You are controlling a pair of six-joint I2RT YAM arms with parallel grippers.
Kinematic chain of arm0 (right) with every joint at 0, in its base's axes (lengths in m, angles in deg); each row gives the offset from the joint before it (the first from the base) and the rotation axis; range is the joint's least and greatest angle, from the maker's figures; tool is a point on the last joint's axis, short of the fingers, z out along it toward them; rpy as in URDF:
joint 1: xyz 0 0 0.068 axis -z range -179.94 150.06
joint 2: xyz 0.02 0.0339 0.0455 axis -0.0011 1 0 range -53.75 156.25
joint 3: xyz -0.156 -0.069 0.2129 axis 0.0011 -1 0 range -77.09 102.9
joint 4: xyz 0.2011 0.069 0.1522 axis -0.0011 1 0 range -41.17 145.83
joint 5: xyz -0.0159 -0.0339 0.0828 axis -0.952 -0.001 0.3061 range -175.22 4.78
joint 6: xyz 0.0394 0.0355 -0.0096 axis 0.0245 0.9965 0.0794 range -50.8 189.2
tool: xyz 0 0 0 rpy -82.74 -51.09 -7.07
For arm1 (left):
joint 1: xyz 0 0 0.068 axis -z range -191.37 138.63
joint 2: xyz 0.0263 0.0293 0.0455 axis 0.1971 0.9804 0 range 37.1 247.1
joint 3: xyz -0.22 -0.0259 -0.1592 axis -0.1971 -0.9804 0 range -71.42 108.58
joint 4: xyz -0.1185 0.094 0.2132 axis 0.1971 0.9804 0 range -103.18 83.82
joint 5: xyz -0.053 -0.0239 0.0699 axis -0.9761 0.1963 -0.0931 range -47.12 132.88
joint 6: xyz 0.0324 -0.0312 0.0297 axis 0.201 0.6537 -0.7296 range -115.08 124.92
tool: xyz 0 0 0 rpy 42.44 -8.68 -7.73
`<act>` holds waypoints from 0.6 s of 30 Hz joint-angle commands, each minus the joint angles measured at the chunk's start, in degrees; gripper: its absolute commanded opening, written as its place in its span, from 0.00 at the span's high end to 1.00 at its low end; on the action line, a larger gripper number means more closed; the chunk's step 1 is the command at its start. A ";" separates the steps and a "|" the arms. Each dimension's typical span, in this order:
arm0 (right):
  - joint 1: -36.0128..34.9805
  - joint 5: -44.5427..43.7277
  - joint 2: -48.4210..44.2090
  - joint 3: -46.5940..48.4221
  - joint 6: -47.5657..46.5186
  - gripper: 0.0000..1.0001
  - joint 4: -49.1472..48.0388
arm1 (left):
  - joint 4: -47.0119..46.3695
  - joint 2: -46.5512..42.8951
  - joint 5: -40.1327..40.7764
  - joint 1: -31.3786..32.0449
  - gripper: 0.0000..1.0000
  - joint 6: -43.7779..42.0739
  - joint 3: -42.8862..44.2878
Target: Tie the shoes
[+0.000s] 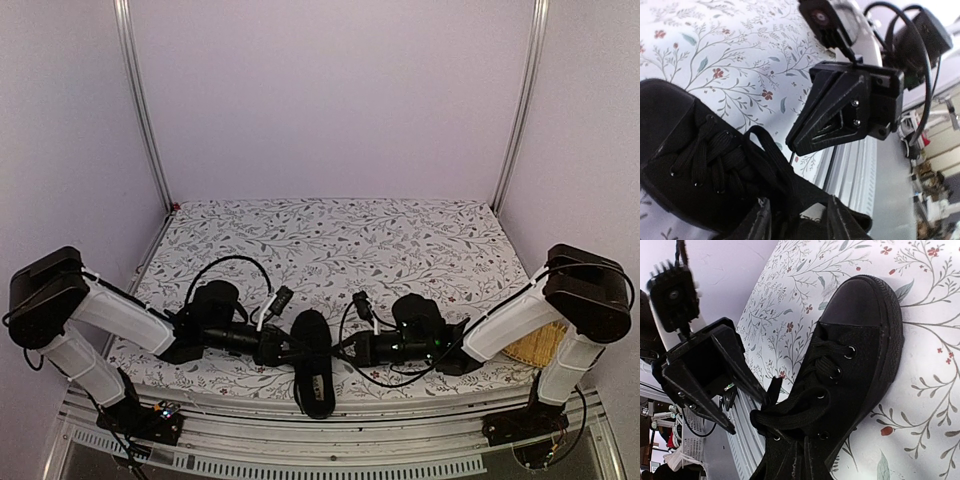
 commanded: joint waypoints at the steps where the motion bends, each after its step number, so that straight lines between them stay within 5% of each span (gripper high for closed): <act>1: 0.02 -3.19 -2.48 -2.12 1.05 0.98 -0.91 | 1.97 -3.81 3.50 -0.32 0.55 -0.60 -1.57; 6: 0.06 -4.54 -3.73 -3.66 2.20 0.98 -0.77 | 2.88 -6.05 5.41 -0.34 0.47 0.24 -3.92; 18: 0.02 -8.77 -7.50 -6.70 4.67 0.98 3.18 | 2.76 -6.84 13.79 -0.47 0.48 10.42 -7.41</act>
